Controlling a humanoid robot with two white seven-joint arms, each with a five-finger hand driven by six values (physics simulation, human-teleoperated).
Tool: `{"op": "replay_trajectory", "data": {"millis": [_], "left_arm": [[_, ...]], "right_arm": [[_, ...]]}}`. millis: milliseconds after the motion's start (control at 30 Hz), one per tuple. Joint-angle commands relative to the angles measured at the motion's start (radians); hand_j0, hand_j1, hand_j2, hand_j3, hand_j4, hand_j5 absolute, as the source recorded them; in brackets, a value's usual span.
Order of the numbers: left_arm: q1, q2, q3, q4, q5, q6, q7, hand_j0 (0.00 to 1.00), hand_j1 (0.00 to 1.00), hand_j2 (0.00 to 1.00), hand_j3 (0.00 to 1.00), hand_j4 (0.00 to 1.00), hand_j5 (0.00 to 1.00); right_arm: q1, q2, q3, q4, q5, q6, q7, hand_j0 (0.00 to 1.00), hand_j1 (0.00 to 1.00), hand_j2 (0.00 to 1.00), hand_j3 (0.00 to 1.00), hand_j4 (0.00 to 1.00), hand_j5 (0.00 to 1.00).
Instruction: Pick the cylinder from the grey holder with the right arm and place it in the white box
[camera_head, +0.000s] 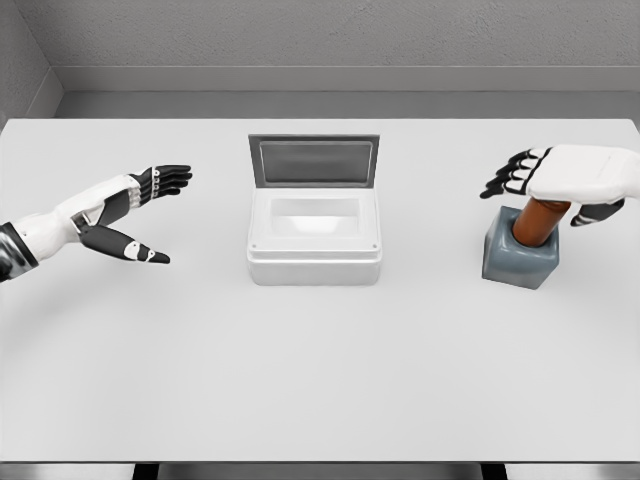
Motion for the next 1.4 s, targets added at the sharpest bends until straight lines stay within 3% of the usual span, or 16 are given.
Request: {"op": "replay_trajectory", "data": {"millis": [0,433,600,667,733,833,1033,1100,1367], "left_arm": [[0.000,-0.001,0.001,-0.001,0.010,0.002,0.000,1.00,1.00,1.00,1.00,1.00,1.00],[0.002,-0.014,0.003,0.001,0.010,0.002,-0.006,1.00,1.00,1.00,1.00,1.00,1.00],[0.014,-0.024,0.046,0.010,0.005,0.006,-0.086,1.00,1.00,1.00,1.00,1.00,1.00],[0.014,-0.027,0.060,0.016,0.005,0.036,-0.123,1.00,1.00,1.00,1.00,1.00,1.00],[0.014,-0.027,0.060,0.016,0.004,0.036,-0.123,1.00,1.00,1.00,1.00,1.00,1.00],[0.014,-0.027,0.060,0.016,0.005,0.036,-0.123,1.00,1.00,1.00,1.00,1.00,1.00],[0.014,-0.029,0.060,0.016,0.004,0.036,-0.124,1.00,1.00,1.00,1.00,1.00,1.00],[0.014,-0.029,0.060,0.016,0.004,0.035,-0.132,1.00,1.00,1.00,1.00,1.00,1.00],[0.014,-0.038,0.060,0.016,0.005,0.035,-0.150,1.00,1.00,1.00,1.00,1.00,1.00]], "right_arm": [[0.002,0.000,0.004,0.003,0.002,0.002,0.000,1.00,1.00,1.00,1.00,1.00,1.00],[0.012,0.006,0.006,0.019,0.027,0.002,0.000,0.99,0.99,0.99,0.99,0.99,0.99],[0.012,0.006,0.006,0.019,0.025,0.002,0.000,0.46,0.46,0.46,0.46,0.46,0.46],[0.014,0.006,0.009,0.019,0.025,0.002,0.000,0.41,0.41,0.41,0.41,0.41,0.41],[0.014,0.006,0.009,0.019,0.025,0.002,0.000,0.22,0.22,0.22,0.22,0.22,0.22],[0.012,0.006,0.009,0.019,0.027,0.002,0.000,0.09,0.09,0.09,0.09,0.09,0.09],[-0.002,0.009,-0.008,0.019,0.016,0.002,0.000,0.03,0.03,0.03,0.03,0.03,0.03],[-0.006,0.009,-0.063,0.019,0.013,0.002,0.000,0.03,0.03,0.03,0.03,0.03,0.03],[-0.087,0.179,-0.080,0.008,0.008,0.002,0.000,0.03,0.03,0.03,0.03,0.03,0.03]]}}
